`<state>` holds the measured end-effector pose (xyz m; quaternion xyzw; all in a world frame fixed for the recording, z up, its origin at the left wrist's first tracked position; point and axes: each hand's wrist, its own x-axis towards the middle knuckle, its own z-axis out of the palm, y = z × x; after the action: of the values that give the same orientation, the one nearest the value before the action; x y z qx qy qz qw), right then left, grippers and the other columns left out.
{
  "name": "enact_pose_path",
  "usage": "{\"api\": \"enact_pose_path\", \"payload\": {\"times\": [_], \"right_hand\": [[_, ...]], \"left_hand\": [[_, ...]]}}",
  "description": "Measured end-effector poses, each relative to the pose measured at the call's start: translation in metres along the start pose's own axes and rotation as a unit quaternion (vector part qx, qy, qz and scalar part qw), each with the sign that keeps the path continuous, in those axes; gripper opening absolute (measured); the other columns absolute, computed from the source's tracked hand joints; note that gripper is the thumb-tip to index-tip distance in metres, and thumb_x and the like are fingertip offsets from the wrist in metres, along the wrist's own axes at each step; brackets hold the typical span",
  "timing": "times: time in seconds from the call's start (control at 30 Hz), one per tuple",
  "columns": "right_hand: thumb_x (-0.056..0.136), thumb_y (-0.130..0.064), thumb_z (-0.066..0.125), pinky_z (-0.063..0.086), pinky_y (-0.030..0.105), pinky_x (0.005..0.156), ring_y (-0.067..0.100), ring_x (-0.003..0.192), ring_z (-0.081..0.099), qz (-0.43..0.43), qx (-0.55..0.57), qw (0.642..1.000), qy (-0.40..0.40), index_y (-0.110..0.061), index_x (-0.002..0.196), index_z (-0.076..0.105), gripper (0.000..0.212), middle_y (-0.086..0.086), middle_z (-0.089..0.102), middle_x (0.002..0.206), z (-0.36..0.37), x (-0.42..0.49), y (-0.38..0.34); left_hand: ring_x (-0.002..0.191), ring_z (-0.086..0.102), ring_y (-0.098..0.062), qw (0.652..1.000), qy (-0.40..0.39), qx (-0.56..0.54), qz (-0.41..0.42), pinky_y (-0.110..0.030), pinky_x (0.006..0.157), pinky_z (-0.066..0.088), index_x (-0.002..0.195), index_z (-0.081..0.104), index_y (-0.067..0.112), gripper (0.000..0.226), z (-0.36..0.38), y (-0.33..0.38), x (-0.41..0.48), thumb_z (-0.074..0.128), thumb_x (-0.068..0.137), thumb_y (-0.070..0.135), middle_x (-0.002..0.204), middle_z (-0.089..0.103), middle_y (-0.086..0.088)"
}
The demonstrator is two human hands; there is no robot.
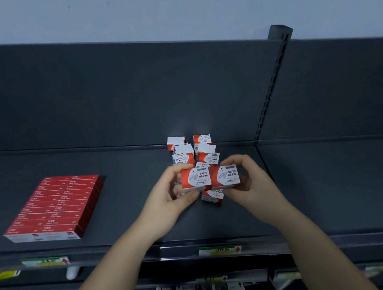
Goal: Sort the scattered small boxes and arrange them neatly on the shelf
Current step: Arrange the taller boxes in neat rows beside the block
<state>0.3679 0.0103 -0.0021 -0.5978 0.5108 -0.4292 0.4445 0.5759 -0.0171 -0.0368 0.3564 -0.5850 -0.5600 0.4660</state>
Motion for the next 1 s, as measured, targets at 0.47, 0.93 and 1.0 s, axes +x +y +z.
{"api": "enact_pose_path", "payload": {"times": [0.47,0.93,1.0], "right_hand": [[0.083,0.005,0.07,0.057,0.028,0.079,0.019,0.105,0.068,-0.061,0.125,0.99,0.022,-0.022,0.123,0.053,0.051,0.004,0.062,0.121,0.01,-0.007,-0.022],[0.074,-0.008,0.069,0.056,0.039,0.089,0.024,0.105,0.067,0.015,0.23,0.973,-0.001,-0.019,0.122,0.065,0.049,0.009,0.071,0.113,0.007,-0.009,-0.016],[0.076,-0.01,0.07,0.056,0.042,0.088,0.025,0.106,0.066,0.032,0.215,0.976,-0.028,-0.021,0.122,0.066,0.047,0.009,0.07,0.117,0.008,-0.01,-0.017]], "left_hand": [[0.109,0.065,-0.021,0.997,0.02,-0.079,0.008,-0.033,0.09,0.054,0.134,0.053,0.026,0.058,0.007,0.037,-0.013,0.073,0.081,0.017,0.122,0.067,0.0],[0.077,0.067,-0.011,0.982,0.045,-0.167,-0.081,-0.021,0.069,0.053,0.115,0.065,0.02,0.028,-0.001,0.041,-0.014,0.059,0.092,0.007,0.092,0.074,-0.001],[0.084,0.072,-0.017,0.982,0.021,-0.157,-0.101,-0.026,0.075,0.058,0.124,0.061,0.023,0.032,-0.001,0.044,-0.016,0.044,0.101,0.01,0.1,0.075,-0.003]]}}
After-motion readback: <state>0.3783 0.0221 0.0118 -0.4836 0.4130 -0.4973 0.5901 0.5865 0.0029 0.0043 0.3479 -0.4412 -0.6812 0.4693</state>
